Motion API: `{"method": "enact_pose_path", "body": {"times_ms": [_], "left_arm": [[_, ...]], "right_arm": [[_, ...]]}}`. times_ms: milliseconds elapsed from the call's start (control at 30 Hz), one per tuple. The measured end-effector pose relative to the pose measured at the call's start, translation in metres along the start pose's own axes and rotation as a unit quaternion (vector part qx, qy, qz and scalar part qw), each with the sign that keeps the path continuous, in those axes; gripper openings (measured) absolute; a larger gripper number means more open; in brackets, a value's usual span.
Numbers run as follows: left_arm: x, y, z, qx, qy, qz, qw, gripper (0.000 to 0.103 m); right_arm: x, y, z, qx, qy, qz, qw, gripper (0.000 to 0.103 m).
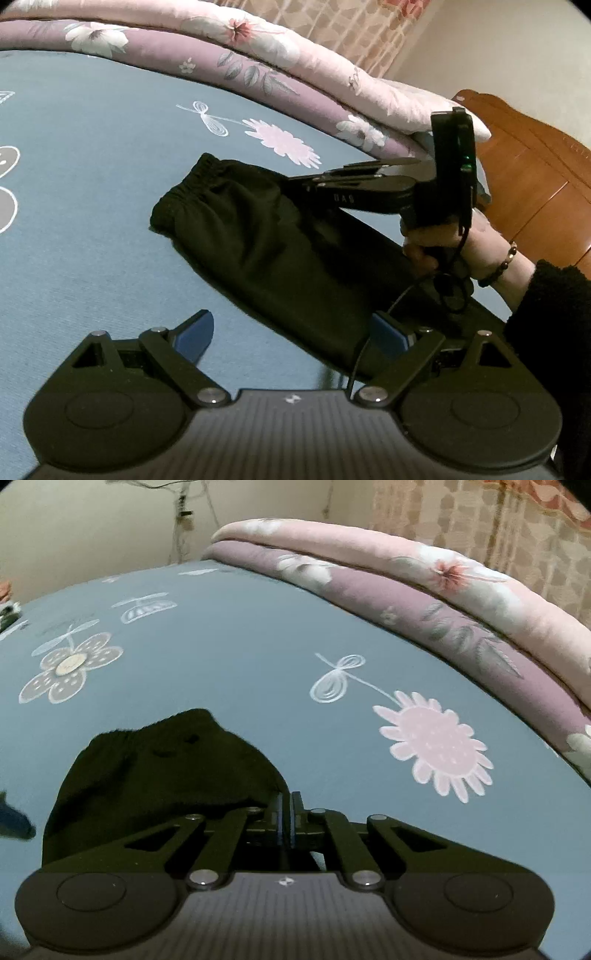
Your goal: Fold clothes
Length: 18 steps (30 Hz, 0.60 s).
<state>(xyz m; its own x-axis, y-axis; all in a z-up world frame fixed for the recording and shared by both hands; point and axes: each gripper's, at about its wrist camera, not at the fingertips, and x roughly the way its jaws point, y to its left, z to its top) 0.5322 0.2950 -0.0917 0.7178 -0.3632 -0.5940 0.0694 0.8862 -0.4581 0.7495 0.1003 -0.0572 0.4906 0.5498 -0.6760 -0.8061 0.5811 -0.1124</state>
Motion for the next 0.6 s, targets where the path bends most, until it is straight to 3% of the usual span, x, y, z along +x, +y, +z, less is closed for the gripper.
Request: {"method": "enact_pose_path", "body": {"times_ms": [233, 300, 333, 433, 533, 600], "left_arm": [[-0.003, 0.001, -0.001, 0.0, -0.006, 0.001, 1.0, 0.091], [-0.004, 0.002, -0.001, 0.0, -0.006, 0.0, 1.0, 0.091], [-0.005, 0.002, -0.001, 0.0, -0.007, 0.001, 1.0, 0.091], [-0.01, 0.003, 0.0, -0.001, -0.012, 0.003, 0.9999, 0.091], [-0.02, 0.007, 0.004, -0.002, -0.018, 0.011, 0.9998, 0.091], [-0.03, 0.013, 0.007, -0.005, -0.024, 0.021, 0.9995, 0.091]], "right_arm": [[0.007, -0.015, 0.008, 0.019, -0.006, -0.08, 0.997, 0.003], [0.015, -0.016, 0.008, 0.025, 0.015, -0.09, 0.996, 0.006], [0.017, -0.014, 0.008, 0.024, 0.02, -0.088, 0.996, 0.008], [0.004, -0.001, 0.014, 0.009, -0.006, -0.089, 0.996, 0.029], [-0.018, 0.011, 0.024, 0.015, -0.029, -0.028, 0.999, 0.03], [-0.022, 0.03, 0.029, -0.015, -0.017, 0.019, 1.0, 0.03]]}}
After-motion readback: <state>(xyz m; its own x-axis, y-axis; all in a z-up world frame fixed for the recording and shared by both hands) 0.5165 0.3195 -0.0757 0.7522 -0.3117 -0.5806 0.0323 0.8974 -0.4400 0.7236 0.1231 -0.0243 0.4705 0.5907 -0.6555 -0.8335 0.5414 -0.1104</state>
